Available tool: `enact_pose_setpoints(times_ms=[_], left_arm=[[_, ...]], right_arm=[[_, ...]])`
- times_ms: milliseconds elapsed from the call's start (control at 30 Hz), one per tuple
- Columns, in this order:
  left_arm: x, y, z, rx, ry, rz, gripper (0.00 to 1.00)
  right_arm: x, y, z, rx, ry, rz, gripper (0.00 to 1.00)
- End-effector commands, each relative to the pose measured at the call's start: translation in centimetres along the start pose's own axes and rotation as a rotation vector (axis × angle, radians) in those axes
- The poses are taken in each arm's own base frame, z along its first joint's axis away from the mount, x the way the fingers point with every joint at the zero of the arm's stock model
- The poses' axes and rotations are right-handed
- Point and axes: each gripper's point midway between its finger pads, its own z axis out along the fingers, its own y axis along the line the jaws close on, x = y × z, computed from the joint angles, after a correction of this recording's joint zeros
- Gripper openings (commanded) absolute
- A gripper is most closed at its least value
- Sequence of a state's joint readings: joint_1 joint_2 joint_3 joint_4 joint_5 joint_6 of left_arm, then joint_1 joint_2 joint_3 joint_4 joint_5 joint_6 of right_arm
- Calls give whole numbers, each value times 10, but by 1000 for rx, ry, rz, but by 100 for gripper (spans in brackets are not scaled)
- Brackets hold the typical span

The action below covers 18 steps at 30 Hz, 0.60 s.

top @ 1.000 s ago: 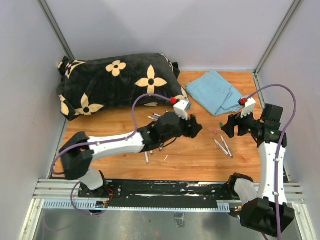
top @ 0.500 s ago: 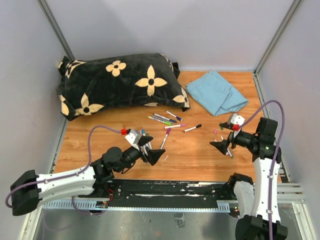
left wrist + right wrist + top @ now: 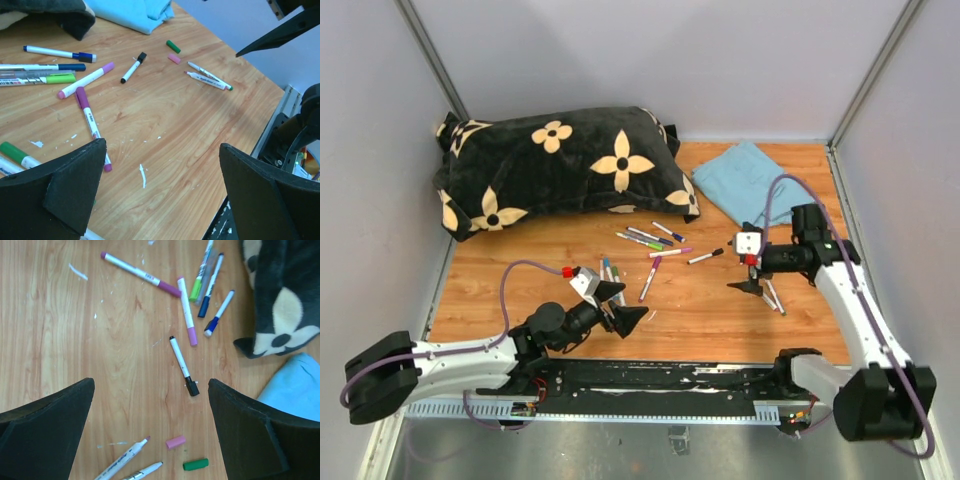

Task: Open the pen caps
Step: Place the pen cap at the center of the board, then pick up the pen from the center of the board.

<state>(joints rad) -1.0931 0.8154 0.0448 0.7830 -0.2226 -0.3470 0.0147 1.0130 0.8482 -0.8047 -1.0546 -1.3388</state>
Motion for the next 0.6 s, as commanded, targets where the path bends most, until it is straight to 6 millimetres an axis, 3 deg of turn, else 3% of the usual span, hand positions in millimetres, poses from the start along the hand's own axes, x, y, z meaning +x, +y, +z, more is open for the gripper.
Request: enact_pose_setpoints(times_ms=[0, 167, 267, 433, 567], left_arm=[[-22, -4, 7, -3, -85, -47, 99], [-20, 2, 4, -29, -93, -70, 99], [-20, 5, 0, -37, -104, -81, 98], [-22, 9, -4, -49, -130, -102, 98], [-22, 9, -4, -49, -129, -105, 98]], right_arm=[[28, -14, 17, -98, 170, -109, 98], [44, -33, 45, -183, 183, -133, 98], [64, -41, 62, -251, 255, -143, 99], [96, -47, 84, -369, 408, -79, 82], [108, -56, 97, -390, 455, -42, 75]])
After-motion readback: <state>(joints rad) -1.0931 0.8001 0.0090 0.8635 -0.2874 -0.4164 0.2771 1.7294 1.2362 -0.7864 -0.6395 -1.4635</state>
